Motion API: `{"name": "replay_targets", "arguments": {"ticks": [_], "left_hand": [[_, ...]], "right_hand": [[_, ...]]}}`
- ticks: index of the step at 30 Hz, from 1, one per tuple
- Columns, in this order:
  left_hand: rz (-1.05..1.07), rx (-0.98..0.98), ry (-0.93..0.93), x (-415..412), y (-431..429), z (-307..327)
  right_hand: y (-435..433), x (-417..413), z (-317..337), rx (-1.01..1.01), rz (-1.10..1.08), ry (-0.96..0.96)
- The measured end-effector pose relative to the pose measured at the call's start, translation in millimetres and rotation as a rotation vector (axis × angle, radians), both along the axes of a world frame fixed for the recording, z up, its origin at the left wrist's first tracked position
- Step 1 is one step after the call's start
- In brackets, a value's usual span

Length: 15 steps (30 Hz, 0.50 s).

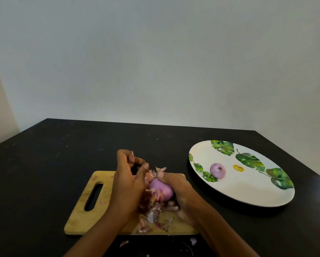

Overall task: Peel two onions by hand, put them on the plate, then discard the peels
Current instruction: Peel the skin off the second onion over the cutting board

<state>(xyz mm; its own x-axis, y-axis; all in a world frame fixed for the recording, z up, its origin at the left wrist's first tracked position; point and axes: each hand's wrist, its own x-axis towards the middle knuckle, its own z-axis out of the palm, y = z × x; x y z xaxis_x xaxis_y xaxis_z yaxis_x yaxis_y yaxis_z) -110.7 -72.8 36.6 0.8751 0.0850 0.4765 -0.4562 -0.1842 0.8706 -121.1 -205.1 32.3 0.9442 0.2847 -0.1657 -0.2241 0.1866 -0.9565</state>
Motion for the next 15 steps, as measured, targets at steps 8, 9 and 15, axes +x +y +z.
{"name": "replay_targets", "arguments": {"ticks": [8,9,15], "left_hand": [[-0.143,0.009,-0.031,2,2,1],[-0.178,0.053,-0.020,3,4,0],[-0.316,0.232,0.025,5,5,-5]], "right_hand": [[-11,6,3,0.047,-0.217,-0.091],[-11,6,2,0.036,-0.226,-0.094],[-7,6,-1,-0.028,-0.165,-0.217]]}}
